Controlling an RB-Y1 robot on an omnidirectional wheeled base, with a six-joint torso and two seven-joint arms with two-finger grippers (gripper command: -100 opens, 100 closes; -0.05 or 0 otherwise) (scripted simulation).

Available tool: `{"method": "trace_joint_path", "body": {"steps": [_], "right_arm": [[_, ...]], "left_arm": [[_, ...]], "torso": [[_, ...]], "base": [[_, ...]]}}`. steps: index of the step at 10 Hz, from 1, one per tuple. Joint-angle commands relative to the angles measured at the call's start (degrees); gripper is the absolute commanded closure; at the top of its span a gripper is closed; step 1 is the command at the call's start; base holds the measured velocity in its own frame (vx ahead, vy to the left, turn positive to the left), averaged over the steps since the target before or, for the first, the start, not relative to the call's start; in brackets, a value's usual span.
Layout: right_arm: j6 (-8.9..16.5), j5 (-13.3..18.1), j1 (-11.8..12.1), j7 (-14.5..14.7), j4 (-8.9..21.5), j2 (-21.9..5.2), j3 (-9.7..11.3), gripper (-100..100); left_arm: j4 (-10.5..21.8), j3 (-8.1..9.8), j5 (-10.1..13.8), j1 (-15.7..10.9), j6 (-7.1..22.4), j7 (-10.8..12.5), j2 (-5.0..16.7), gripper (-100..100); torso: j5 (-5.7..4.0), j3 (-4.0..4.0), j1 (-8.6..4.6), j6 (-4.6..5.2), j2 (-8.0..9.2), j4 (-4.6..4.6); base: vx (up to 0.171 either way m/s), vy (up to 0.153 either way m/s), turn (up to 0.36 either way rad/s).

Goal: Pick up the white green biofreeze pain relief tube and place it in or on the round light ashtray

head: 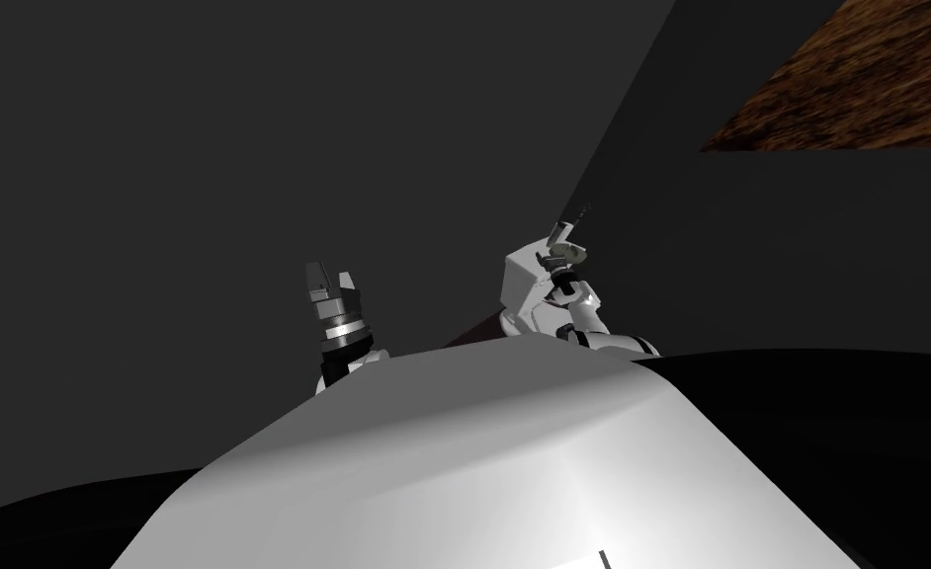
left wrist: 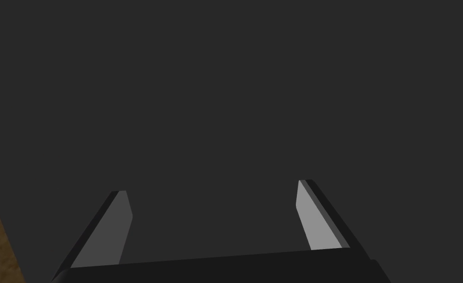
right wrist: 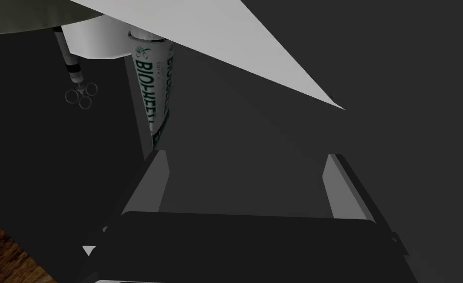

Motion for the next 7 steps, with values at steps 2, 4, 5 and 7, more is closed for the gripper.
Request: {"method": "trace_joint_path", "body": {"steps": [2, 4, 5, 7], "right_arm": [[0.1, -1.77, 0.67, 2.65, 0.57, -0.7, -3.24, -100], [0.07, -3.0, 0.91, 4.5, 1.25, -1.04, -5.32, -100], [0.03, -3.65, 1.02, 5.38, 1.59, -1.19, -6.16, -100], [-0.1, -4.61, 1.18, 6.61, 2.06, -1.4, -7.13, -100]], "left_arm": [[0.0, 0.0, 0.0, 0.0, 0.0, 0.0, 0.0, 0], [0.0, 0.0, 0.0, 0.0, 0.0, 0.0, 0.0, 0], [0.0, 0.0, 0.0, 0.0, 0.0, 0.0, 0.0, 0], [0.0, 0.0, 0.0, 0.0, 0.0, 0.0, 0.0, 0]], "torso": [[-0.01, -0.02, -0.01, 0.0, -0.02, -0.01], [0.0, -0.05, 0.02, 0.0, -0.08, -0.02], [0.0, -0.07, 0.01, -0.01, -0.11, -0.03], [0.0, -0.11, 0.03, -0.02, -0.19, -0.04]], "base": [[-0.013, -0.033, 0.089], [-0.001, -0.029, 0.093], [0.006, -0.027, 0.1], [0.025, -0.021, 0.1]]}}
